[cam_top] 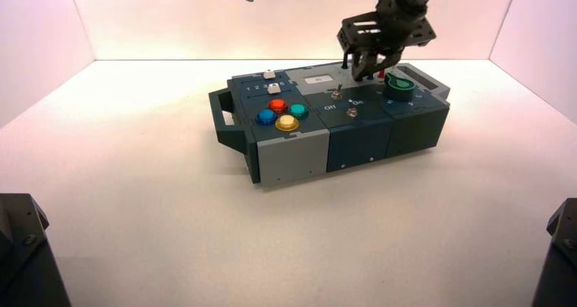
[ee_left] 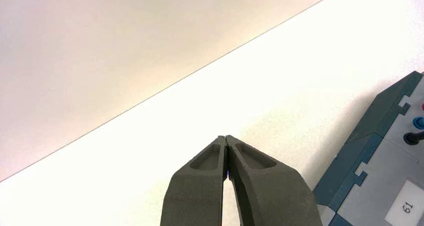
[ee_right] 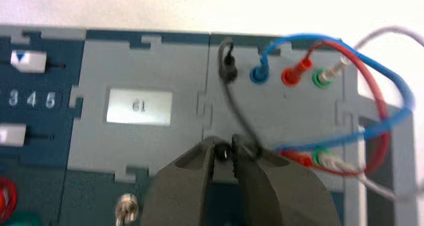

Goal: Insert the black wire.

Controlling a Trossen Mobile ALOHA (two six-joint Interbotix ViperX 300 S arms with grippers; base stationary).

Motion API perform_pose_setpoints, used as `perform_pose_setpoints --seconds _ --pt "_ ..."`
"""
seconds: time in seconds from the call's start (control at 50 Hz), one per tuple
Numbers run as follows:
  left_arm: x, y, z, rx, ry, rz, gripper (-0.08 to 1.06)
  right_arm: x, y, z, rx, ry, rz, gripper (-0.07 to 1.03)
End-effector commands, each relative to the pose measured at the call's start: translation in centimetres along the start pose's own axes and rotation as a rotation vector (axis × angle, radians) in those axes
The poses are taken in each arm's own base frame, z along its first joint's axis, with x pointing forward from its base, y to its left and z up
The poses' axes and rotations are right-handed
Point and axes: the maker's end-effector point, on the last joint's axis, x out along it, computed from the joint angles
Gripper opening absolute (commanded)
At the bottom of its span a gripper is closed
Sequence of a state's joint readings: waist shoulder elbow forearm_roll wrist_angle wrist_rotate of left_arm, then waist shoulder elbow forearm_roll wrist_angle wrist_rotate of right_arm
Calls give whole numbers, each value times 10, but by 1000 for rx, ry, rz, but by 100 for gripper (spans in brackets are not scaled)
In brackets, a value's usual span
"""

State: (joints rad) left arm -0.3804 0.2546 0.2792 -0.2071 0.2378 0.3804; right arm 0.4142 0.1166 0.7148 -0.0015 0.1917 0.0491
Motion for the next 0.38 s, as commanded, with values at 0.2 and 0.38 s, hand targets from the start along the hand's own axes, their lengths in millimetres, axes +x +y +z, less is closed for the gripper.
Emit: perform_pose_setpoints --seconds 0.2,0.38 --pt "-19 9 36 -5 -94 23 -3 -32 5 30 -21 -63 5 20" --pt "-19 8 37 -6 -97 23 -3 -36 6 29 -20 -44 5 20"
